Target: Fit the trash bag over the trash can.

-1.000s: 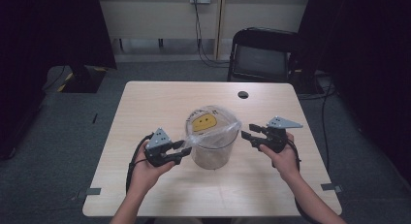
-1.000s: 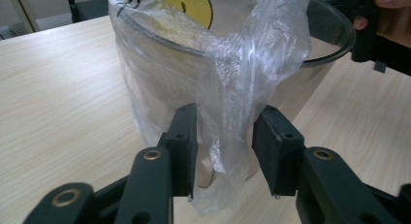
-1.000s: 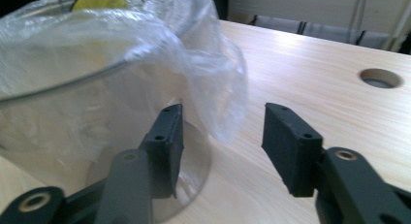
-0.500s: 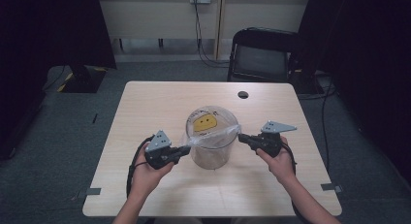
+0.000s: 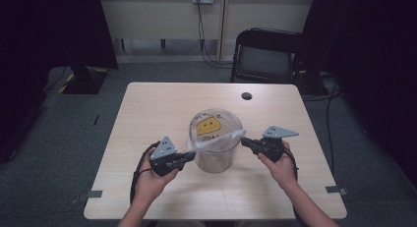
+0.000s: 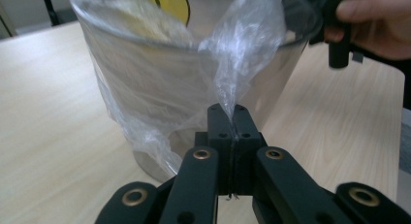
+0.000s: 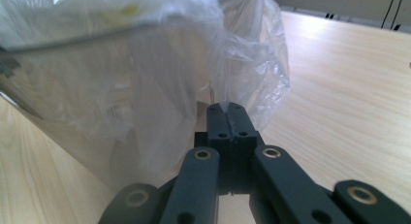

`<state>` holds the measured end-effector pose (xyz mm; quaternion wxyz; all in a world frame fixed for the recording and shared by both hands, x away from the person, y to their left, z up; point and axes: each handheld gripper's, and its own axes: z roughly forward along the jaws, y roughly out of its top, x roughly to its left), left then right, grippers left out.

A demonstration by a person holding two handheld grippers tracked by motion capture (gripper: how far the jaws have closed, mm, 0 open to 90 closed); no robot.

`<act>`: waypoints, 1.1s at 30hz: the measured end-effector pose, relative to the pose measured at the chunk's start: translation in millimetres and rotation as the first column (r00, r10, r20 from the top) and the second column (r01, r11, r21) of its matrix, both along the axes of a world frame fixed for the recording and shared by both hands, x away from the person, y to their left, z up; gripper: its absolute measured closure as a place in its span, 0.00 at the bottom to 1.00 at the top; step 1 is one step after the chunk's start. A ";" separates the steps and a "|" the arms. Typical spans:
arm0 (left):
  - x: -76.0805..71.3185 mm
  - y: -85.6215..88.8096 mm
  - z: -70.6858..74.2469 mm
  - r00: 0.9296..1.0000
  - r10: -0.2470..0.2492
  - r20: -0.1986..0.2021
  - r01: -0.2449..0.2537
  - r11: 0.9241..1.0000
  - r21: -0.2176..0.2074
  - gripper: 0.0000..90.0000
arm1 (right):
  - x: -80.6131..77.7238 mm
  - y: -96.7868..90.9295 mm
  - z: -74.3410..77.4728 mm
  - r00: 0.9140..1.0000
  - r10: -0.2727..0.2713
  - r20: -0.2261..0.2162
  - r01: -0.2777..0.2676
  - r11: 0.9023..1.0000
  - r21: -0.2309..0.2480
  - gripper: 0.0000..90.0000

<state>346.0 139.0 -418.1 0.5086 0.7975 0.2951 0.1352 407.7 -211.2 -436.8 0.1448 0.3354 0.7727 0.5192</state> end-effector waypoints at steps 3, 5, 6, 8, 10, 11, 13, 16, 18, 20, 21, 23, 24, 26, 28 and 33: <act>3.4 -3.4 -5.8 1.000 -0.007 -0.010 0.008 1.000 0.020 1.00 | -3.5 -3.2 6.1 1.000 -0.001 0.016 0.000 1.000 0.019 1.00; 1.7 -5.2 -2.9 1.000 -0.008 0.000 0.008 1.000 0.030 0.99 | -6.0 -2.9 6.9 1.000 0.015 0.026 -0.015 1.000 0.003 1.00; 0.6 -4.9 0.2 1.000 -0.016 0.015 0.015 0.999 0.028 0.99 | -6.7 -2.1 5.6 0.999 0.019 0.028 -0.019 1.000 -0.015 1.00; -1.8 -2.7 5.8 0.999 -0.008 0.047 0.008 1.000 -0.005 0.96 | -4.7 1.2 -1.7 1.000 0.029 0.005 -0.029 0.998 -0.047 1.00; -4.5 -0.9 8.4 0.998 0.000 0.061 0.001 1.000 -0.017 0.95 | -1.1 3.9 -7.6 1.000 0.028 -0.001 -0.028 0.998 -0.049 1.00; -6.2 -1.3 8.9 0.998 -0.004 0.065 0.004 1.000 -0.014 0.97 | 1.3 4.8 -9.7 1.000 0.017 -0.009 -0.017 0.999 -0.043 1.00; -8.2 -5.6 7.6 0.997 -0.046 0.069 0.045 0.999 0.007 1.00 | 5.6 4.6 -11.7 1.000 0.009 -0.015 -0.009 1.000 -0.020 1.00; -6.8 -13.3 0.7 0.996 -0.077 0.041 0.076 0.997 0.019 1.00 | 6.6 5.7 -12.8 1.000 -0.006 -0.013 0.006 1.000 -0.009 1.00; -2.9 -16.7 -4.1 0.997 -0.078 0.017 0.077 0.996 0.046 1.00 | 6.1 7.1 -10.8 1.000 -0.016 -0.012 0.016 1.000 -0.009 1.00; -1.0 -19.1 -6.6 0.997 -0.077 0.015 0.075 0.995 0.063 1.00 | 3.3 6.7 -6.5 1.000 -0.023 -0.015 0.023 1.000 0.007 1.00; -0.1 -19.5 -5.8 0.997 -0.072 0.004 0.072 0.995 0.065 1.00 | 0.6 6.2 -4.4 0.999 -0.027 -0.021 0.027 1.000 0.006 1.00; 1.3 -20.2 -4.4 0.998 -0.058 -0.002 0.058 0.996 0.070 0.99 | -6.8 6.9 -2.5 0.999 -0.027 -0.037 0.027 1.000 0.007 1.00; 2.3 -20.6 -5.1 0.999 -0.053 0.001 0.052 0.995 0.079 0.99 | -10.8 7.4 -2.7 0.998 -0.034 -0.043 0.035 0.999 0.002 1.00; 5.5 -19.6 -6.5 1.000 -0.026 0.007 0.026 0.997 0.079 0.99 | -15.5 9.0 -2.9 0.998 -0.034 -0.047 0.034 0.999 0.009 1.00; 10.4 -15.8 -5.8 1.000 0.004 0.016 -0.005 0.995 0.099 0.98 | -16.2 10.6 -3.4 0.998 -0.033 -0.057 0.034 0.999 0.021 1.00; 24.4 4.4 -7.1 0.993 0.104 0.054 -0.108 0.992 0.062 0.93 | -14.3 27.2 -5.9 0.998 0.003 -0.055 -0.002 1.000 0.019 1.00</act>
